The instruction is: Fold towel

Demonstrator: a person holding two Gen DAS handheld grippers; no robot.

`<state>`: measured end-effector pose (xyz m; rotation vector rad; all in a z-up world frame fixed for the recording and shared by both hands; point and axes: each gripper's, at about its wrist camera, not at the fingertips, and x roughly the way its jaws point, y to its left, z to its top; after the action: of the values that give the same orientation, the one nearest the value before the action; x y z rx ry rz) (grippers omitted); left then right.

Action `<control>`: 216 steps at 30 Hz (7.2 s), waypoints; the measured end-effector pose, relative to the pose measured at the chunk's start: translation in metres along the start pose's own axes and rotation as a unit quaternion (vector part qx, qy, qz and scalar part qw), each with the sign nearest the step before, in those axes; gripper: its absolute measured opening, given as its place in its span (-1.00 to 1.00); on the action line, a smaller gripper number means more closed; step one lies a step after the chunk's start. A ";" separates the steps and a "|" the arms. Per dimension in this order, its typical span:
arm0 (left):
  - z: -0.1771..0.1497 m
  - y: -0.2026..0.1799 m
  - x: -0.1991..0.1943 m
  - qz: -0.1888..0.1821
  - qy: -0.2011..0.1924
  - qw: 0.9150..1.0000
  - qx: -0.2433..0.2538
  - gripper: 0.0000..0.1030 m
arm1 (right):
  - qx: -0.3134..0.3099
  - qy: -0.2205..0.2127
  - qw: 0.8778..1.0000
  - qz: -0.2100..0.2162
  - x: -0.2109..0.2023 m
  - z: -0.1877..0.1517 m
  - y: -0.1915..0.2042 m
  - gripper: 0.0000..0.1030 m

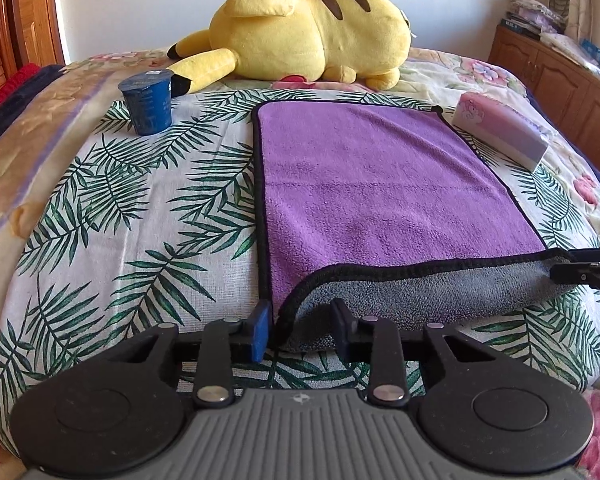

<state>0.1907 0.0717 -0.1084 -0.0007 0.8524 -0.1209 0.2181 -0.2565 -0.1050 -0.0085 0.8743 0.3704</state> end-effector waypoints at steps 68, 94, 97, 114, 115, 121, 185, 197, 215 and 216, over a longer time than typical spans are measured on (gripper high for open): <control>0.025 -0.010 -0.042 -0.007 -0.111 0.994 0.018 -1.00 | -0.042 -0.117 0.992 0.021 -0.031 0.024 0.009 -0.91; 0.048 -0.002 -0.019 -0.005 -0.115 0.993 0.035 -1.00 | -0.066 -0.153 0.986 0.020 -0.016 0.042 0.006 -0.92; 0.052 -0.001 -0.019 -0.005 -0.117 0.993 0.035 -1.00 | -0.065 -0.163 0.984 0.021 -0.019 0.046 0.006 -0.92; 0.084 -0.012 -0.027 -0.003 -0.146 0.987 0.062 -1.00 | -0.122 -0.180 0.976 -0.010 -0.021 0.070 0.017 -0.92; 0.086 -0.012 -0.028 -0.003 -0.148 0.987 0.064 -1.00 | -0.125 -0.180 0.976 -0.009 -0.021 0.072 0.017 -0.92; 0.102 -0.015 -0.031 -0.001 -0.152 0.986 0.073 -1.00 | -0.147 -0.174 0.974 -0.017 -0.023 0.084 0.015 -0.92; 0.179 0.001 0.106 0.048 -0.160 0.984 0.057 -1.00 | -0.180 -0.196 0.961 -0.079 0.093 0.150 -0.021 -0.92; 0.172 0.002 0.129 0.061 -0.137 0.987 0.065 -0.90 | -0.183 -0.165 0.966 -0.078 0.123 0.141 -0.023 -0.36; 0.155 -0.040 0.031 0.021 -0.139 0.989 0.056 -0.02 | -0.110 -0.175 0.977 -0.046 0.019 0.126 -0.008 -0.08; 0.156 -0.042 0.023 0.020 -0.140 0.988 0.056 0.03 | -0.107 -0.175 0.978 -0.047 0.012 0.125 -0.007 -0.08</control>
<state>0.3181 0.0199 -0.0208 0.1025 0.5639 -0.1273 0.3205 -0.2400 -0.0343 -0.1779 0.4804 0.3628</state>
